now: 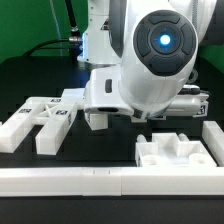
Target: Assemble chair
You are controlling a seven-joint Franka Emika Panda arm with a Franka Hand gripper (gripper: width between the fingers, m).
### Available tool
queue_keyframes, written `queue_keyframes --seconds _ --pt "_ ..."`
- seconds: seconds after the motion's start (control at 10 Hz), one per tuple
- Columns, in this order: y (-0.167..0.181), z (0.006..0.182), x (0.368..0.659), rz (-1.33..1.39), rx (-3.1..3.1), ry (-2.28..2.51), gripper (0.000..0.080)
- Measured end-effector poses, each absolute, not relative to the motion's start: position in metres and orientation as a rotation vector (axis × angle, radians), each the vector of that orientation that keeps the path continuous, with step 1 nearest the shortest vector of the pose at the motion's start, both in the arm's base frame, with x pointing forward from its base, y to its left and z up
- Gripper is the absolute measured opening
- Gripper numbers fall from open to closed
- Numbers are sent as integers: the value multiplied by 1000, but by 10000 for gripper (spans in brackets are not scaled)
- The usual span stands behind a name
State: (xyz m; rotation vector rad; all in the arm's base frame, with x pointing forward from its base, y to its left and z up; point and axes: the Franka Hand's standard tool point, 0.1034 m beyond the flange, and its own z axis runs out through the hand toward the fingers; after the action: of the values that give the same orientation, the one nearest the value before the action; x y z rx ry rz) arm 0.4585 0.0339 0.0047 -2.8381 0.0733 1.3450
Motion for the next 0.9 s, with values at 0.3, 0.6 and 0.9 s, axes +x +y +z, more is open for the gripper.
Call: queue_keyframes --seconds 0.3,0.6,0.9 --pt "35 2 454 1343 -2841 70 649" --pt "33 2 455 1342 -2840 75 381" --pt "34 3 455 1342 -2840 74 288"
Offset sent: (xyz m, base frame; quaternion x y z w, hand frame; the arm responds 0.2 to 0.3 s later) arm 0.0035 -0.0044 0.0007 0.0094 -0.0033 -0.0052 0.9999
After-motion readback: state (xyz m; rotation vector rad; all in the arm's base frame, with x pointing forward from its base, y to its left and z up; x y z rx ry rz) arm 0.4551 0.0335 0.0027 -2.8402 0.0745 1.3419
